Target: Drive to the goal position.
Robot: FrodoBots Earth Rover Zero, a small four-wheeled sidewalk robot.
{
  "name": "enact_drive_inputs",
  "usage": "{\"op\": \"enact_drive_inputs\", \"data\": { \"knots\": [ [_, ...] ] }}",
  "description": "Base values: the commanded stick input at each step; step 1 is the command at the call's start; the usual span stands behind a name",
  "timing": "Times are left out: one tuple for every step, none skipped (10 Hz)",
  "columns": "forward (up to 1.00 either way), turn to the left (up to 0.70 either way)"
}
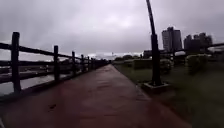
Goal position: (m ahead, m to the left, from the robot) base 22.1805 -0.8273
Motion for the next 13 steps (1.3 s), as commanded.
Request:
{"op": "enact_drive_inputs", "data": {
  "knots": [
    [1.00, 0.22],
    [1.00, 0.08],
    [1.00, 0.00],
    [1.00, 0.00],
    [1.00, 0.00],
    [1.00, 0.00],
    [1.00, 0.00],
    [1.00, 0.00],
    [1.00, 0.00],
    [1.00, 0.00],
    [1.00, 0.00],
    [1.00, 0.00],
    [1.00, 0.00]
  ]
}}
